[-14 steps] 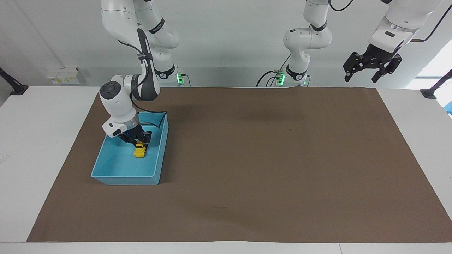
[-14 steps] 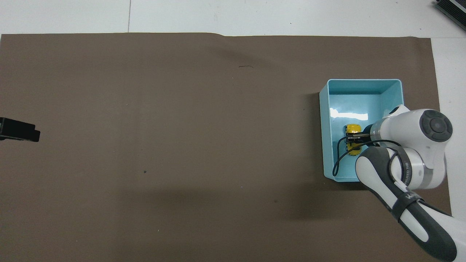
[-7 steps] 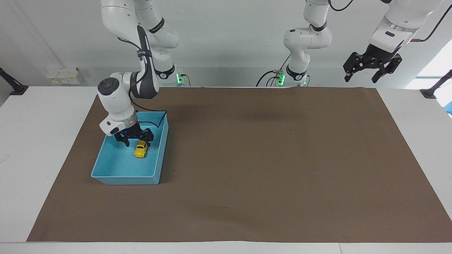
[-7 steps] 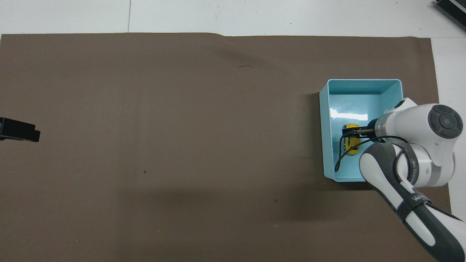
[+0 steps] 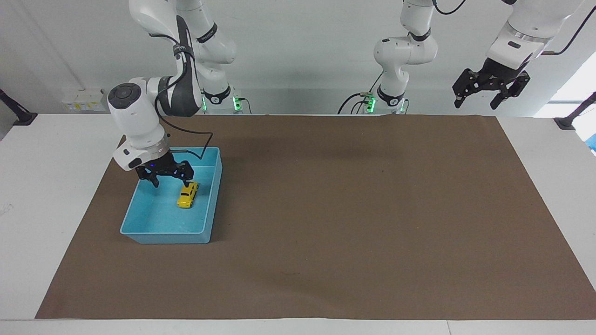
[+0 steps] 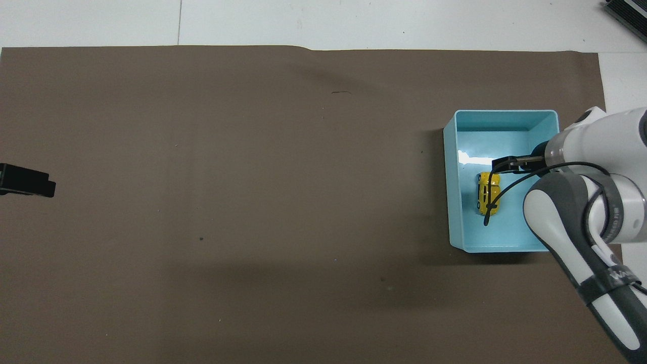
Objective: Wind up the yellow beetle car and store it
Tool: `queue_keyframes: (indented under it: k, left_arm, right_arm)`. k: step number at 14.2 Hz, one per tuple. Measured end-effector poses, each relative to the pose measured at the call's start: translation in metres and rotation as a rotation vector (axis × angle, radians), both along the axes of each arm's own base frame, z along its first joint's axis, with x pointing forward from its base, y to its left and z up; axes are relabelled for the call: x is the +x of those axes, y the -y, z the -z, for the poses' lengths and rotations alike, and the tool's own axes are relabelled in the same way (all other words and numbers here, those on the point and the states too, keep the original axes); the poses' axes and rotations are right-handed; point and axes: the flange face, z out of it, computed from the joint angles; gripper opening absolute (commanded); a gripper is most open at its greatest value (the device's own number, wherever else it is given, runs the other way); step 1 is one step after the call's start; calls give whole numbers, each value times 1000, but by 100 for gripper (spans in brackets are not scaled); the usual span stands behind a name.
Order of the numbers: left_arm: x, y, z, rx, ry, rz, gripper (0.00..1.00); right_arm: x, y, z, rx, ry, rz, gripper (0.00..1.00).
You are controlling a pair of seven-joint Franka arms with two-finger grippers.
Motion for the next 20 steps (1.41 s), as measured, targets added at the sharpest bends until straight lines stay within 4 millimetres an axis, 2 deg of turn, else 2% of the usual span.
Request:
queue_keyframes:
  k: [6,12,14,20]
  left_arm:
    - [0,0,0,0,0,0,100]
    - [0,0,0,0,0,0,100]
    - [0,0,0,0,0,0,100]
    - [0,0,0,0,0,0,100]
  right_arm:
    - [8,3,-50,-4,-51,10,100]
    - [3,8,-128,-11,-77,27,100]
    - [-3,7,-142,-14,-79,29,100]
    - [-15,3,-167,-18,-105,28,100]
